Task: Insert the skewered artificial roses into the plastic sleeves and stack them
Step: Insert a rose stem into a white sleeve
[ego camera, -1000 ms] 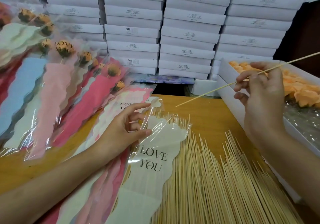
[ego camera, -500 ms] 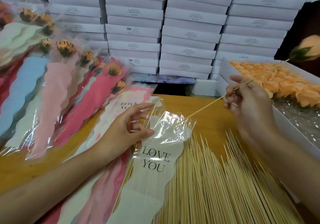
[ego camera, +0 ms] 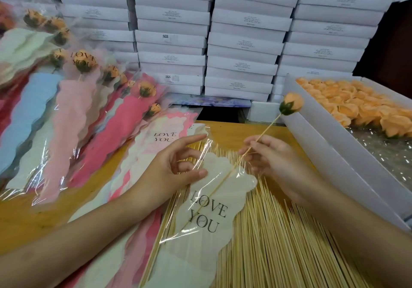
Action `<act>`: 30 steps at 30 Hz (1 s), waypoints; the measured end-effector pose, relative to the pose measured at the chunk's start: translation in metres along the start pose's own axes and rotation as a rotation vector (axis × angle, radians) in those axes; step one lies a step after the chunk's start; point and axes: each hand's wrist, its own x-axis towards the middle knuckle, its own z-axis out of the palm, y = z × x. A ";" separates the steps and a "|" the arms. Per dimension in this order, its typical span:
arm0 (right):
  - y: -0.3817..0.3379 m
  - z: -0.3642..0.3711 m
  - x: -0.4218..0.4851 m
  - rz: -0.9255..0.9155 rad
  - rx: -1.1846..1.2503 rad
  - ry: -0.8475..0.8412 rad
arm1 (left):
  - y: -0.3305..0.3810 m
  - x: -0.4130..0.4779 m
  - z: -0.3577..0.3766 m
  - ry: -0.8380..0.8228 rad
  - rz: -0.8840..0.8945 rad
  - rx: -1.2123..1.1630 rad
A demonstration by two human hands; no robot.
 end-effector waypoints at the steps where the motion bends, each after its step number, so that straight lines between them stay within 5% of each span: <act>1: 0.001 0.001 -0.001 0.012 -0.009 -0.017 | 0.000 0.000 0.000 0.000 -0.006 0.001; 23: 0.009 0.006 -0.003 0.118 0.124 -0.116 | 0.002 -0.002 -0.004 0.013 -0.206 -0.105; 30: 0.011 0.003 0.003 0.059 0.168 -0.082 | 0.006 -0.007 -0.008 -0.324 -0.331 -0.268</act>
